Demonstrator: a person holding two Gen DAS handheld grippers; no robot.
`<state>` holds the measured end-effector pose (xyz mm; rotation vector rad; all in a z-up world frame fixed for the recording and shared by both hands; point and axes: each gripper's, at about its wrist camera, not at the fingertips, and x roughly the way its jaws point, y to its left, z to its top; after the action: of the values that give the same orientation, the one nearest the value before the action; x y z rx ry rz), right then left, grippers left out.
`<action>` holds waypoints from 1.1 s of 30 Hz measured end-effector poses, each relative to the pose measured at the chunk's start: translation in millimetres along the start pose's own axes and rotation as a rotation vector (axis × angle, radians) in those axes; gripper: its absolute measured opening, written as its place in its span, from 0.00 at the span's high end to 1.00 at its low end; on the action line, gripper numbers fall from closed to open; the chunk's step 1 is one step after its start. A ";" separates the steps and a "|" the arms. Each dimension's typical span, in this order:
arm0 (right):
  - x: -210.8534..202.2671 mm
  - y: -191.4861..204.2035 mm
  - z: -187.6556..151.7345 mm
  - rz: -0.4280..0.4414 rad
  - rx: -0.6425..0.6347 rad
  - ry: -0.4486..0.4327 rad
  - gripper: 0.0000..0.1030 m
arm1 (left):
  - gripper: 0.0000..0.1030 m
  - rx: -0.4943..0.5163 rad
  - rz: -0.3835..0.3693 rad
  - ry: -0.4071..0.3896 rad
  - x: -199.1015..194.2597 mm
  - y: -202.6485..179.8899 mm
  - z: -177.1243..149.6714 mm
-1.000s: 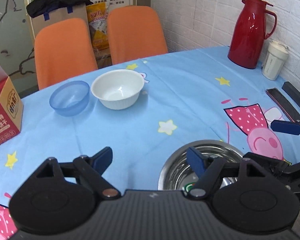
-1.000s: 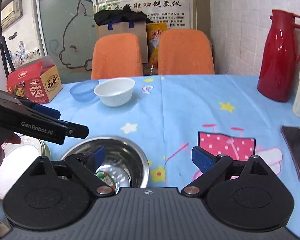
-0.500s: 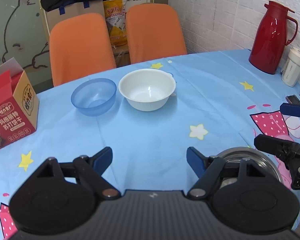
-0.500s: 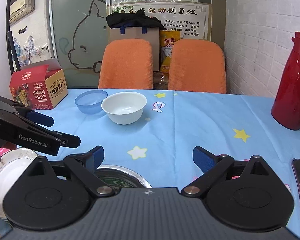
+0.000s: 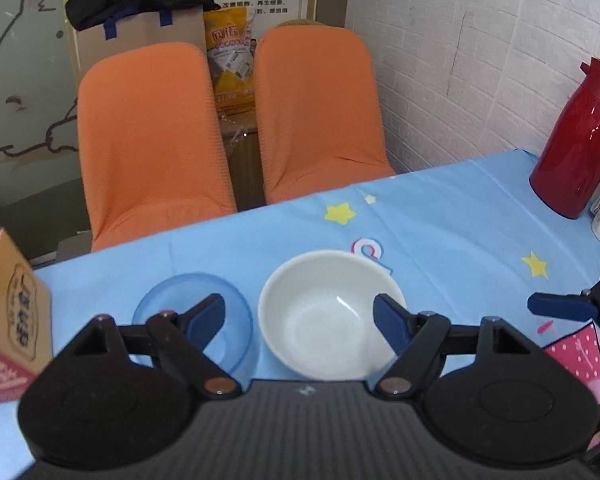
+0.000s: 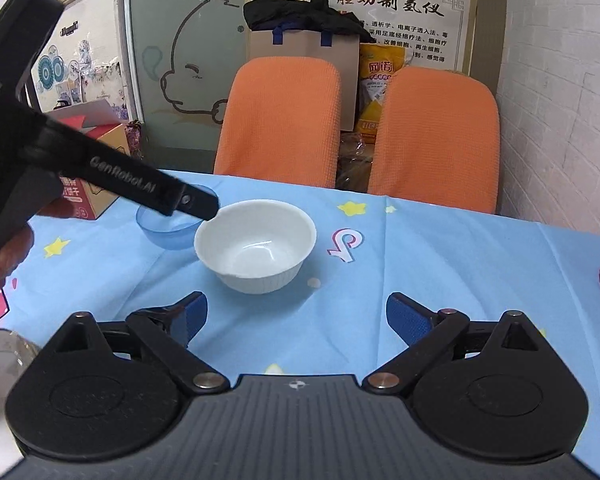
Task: Organize plates and bowls
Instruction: 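Reach the left tool to the white bowl and grasp its rim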
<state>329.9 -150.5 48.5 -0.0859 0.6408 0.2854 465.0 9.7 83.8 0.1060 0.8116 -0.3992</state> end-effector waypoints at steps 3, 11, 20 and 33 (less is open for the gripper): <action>23.3 -5.6 8.6 0.024 0.010 0.030 0.00 | 0.26 0.040 -0.024 0.078 44.6 2.5 22.8; 64.4 -1.2 11.2 0.075 -0.040 0.101 0.00 | 0.26 0.136 0.009 0.157 102.4 -0.5 27.7; 81.0 7.7 8.1 0.124 -0.049 0.140 0.00 | 0.26 0.140 -0.025 0.161 109.7 -2.3 26.7; 111.7 6.1 20.7 0.182 -0.047 0.141 0.00 | 0.29 0.090 -0.058 0.167 106.1 7.3 15.1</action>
<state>425.4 -114.8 -2.0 -0.0938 0.7837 0.4732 543.8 -19.8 17.0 0.2017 0.9629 -0.4861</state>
